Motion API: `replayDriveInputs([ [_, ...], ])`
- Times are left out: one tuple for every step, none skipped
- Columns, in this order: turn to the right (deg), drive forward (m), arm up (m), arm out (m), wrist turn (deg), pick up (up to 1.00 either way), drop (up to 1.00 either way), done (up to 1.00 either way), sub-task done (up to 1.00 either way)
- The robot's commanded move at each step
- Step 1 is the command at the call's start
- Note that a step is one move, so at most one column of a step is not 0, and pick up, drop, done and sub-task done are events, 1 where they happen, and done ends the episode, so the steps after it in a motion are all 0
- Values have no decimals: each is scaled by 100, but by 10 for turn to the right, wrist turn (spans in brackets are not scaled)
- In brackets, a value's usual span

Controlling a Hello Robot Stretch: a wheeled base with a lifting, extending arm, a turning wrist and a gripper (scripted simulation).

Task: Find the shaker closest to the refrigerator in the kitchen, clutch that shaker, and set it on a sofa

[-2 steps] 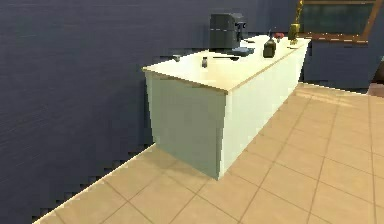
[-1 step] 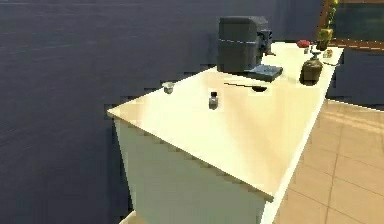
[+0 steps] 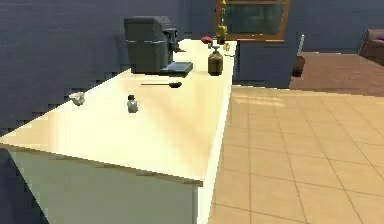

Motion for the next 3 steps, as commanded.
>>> replayDriveInputs([
  [0,5,0,0,0,0,0,0,0],
  [-450,0,0,0,0,0,0,0,0],
  [-450,0,0,0,0,0,0,0,0],
])
